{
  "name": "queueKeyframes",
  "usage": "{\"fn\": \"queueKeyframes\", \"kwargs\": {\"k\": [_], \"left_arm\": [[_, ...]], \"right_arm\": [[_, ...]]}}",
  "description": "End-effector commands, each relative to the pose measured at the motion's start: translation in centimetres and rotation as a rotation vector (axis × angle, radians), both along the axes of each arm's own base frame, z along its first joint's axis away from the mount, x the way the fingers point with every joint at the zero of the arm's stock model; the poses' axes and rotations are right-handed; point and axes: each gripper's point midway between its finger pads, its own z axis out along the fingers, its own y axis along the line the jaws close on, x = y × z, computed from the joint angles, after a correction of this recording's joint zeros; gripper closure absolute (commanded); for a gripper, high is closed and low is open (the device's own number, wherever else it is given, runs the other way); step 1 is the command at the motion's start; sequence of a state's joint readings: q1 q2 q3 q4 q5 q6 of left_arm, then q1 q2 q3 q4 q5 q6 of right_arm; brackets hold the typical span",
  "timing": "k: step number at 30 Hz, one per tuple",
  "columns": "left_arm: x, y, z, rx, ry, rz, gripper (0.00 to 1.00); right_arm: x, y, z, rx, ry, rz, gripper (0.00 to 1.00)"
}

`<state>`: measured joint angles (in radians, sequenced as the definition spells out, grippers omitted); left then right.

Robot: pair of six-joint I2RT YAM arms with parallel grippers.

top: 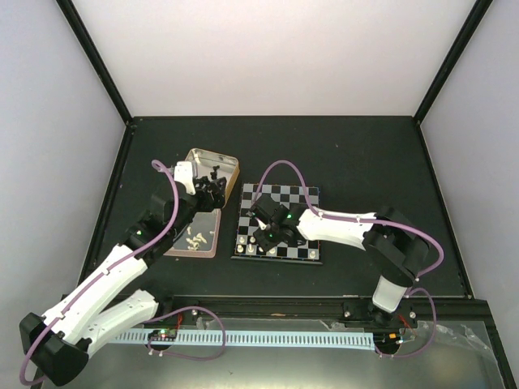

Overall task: Set up the chess pieces on the board
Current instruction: Place the chess piece on the chessboard.

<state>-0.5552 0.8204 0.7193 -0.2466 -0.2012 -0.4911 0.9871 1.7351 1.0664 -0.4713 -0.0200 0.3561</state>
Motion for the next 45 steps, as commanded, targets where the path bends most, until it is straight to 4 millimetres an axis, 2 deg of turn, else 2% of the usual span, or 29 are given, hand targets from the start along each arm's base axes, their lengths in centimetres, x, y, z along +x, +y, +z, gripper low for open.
{"fn": "queueKeyframes", "kwargs": {"k": [1, 9, 17, 21, 28, 37, 45], "left_arm": [[0.1, 0.2, -0.6, 0.003, 0.017, 0.008, 0.01], [0.2, 0.2, -0.8, 0.005, 0.023, 0.006, 0.01], [0.3, 0.1, -0.9, 0.003, 0.027, 0.005, 0.01], [0.3, 0.3, -0.9, 0.003, 0.027, 0.009, 0.01], [0.3, 0.4, -0.9, 0.005, 0.029, 0.011, 0.01], [0.3, 0.5, -0.8, 0.002, 0.03, 0.013, 0.01], [0.3, 0.5, -0.8, 0.001, 0.032, 0.013, 0.01]], "right_arm": [[-0.9, 0.3, 0.4, 0.007, 0.022, 0.037, 0.93], [-1.6, 0.4, 0.2, 0.018, 0.048, 0.068, 0.95], [0.6, -0.1, 0.8, -0.022, -0.041, -0.013, 0.93], [1.2, -0.2, 0.5, -0.048, -0.058, -0.032, 0.91], [0.6, -0.2, -0.6, -0.056, -0.029, -0.01, 0.89], [0.2, 0.2, -0.7, -0.039, -0.008, 0.002, 0.82], [0.0, 0.8, -0.3, -0.002, 0.002, 0.012, 0.85]]}}
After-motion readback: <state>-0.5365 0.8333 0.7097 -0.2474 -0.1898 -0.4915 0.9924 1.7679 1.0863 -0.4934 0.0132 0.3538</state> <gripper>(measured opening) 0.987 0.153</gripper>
